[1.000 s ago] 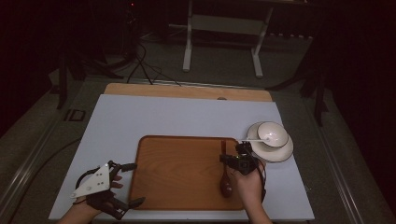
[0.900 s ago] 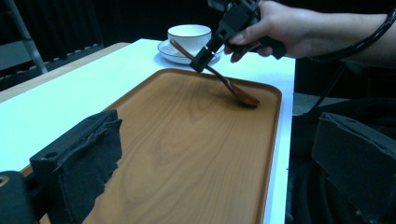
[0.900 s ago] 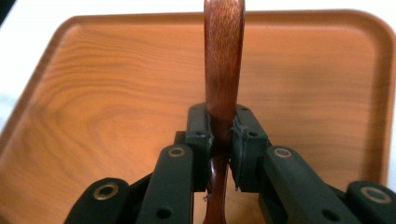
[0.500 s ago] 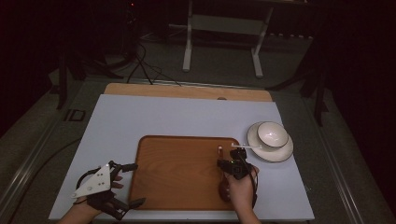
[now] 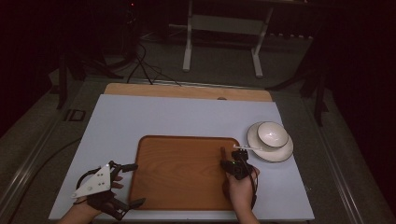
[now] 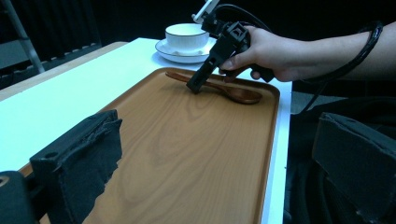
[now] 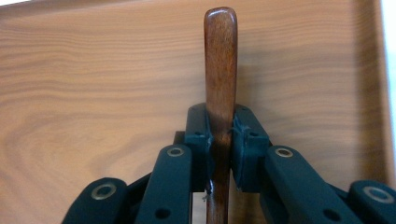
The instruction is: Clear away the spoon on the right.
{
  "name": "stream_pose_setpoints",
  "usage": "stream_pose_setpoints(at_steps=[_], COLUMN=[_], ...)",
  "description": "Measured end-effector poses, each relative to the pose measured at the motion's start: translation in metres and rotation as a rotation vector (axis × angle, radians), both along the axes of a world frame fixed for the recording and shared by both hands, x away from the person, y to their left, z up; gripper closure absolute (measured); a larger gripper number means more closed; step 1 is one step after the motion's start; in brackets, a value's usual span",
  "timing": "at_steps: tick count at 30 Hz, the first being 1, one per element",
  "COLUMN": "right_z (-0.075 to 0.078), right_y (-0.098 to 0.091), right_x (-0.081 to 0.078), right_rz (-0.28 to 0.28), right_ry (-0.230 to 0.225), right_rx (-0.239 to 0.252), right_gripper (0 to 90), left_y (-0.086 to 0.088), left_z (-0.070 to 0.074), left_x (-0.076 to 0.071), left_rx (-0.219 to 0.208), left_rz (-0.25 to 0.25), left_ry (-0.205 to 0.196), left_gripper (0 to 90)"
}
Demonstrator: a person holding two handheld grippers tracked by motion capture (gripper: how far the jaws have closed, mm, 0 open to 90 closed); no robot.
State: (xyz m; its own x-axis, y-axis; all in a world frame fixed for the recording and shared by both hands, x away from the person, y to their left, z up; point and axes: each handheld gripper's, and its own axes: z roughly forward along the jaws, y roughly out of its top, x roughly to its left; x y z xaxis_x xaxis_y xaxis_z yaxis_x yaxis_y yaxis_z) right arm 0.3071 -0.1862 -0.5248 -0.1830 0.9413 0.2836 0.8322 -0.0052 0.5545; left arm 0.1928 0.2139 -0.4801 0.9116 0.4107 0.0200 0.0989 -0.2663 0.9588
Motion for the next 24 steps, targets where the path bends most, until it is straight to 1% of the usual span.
stream_pose_setpoints(at_steps=[1, 3, 4, 5, 7, 9, 11, 13, 14, 17, 21, 24], right_z=[0.0, 0.0, 0.0, 0.0, 0.0, 0.0, 0.001, 0.003, 0.005, 0.009, 0.018, 0.026], right_y=[-0.001, -0.002, -0.004, -0.004, -0.006, -0.008, -0.01, -0.011, -0.012, -0.012, -0.011, -0.011], right_x=[0.0, 0.001, 0.001, 0.001, 0.002, 0.002, 0.003, 0.004, 0.004, 0.005, 0.004, 0.003], right_rz=[-0.011, -0.01, -0.017, -0.026, -0.031, -0.042, -0.048, -0.049, -0.049, -0.032, -0.001, 0.035], right_ry=[-0.001, -0.002, -0.002, -0.01, -0.013, -0.017, -0.024, -0.03, -0.029, -0.041, -0.051, -0.063], right_rx=[-0.002, -0.012, -0.01, -0.02, -0.018, -0.024, -0.024, -0.025, -0.017, -0.027, -0.017, -0.01], right_gripper=[78.0, 77.8, 77.5, 77.1, 75.2, 70.7, 70.5, 68.3, 67.0, 61.7, 51.6, 40.7], left_y=[0.0, 0.0, 0.0, 0.0, 0.0, 0.0, 0.0, 0.0, 0.0, 0.0, -0.001, -0.001], left_z=[0.0, 0.0, 0.0, 0.0, 0.0, 0.0, 0.0, 0.0, 0.0, 0.0, -0.001, -0.001], left_x=[0.0, 0.0, 0.0, 0.0, 0.0, 0.0, 0.0, 0.0, 0.0, 0.0, 0.0, 0.001], left_rx=[0.001, 0.001, 0.002, 0.002, 0.002, 0.002, 0.003, 0.003, 0.003, 0.004, 0.006, 0.009], left_rz=[0.001, 0.0, 0.0, 0.001, 0.0, 0.001, 0.0, 0.0, 0.0, 0.0, -0.002, -0.001], left_ry=[0.0, -0.001, -0.001, -0.001, -0.001, -0.001, -0.001, -0.001, -0.001, 0.0, 0.004, 0.005], left_gripper=[2.5, 2.4, 2.5, 2.5, 2.4, 2.5, 2.5, 2.4, 2.5, 2.5, 2.5, 2.5])
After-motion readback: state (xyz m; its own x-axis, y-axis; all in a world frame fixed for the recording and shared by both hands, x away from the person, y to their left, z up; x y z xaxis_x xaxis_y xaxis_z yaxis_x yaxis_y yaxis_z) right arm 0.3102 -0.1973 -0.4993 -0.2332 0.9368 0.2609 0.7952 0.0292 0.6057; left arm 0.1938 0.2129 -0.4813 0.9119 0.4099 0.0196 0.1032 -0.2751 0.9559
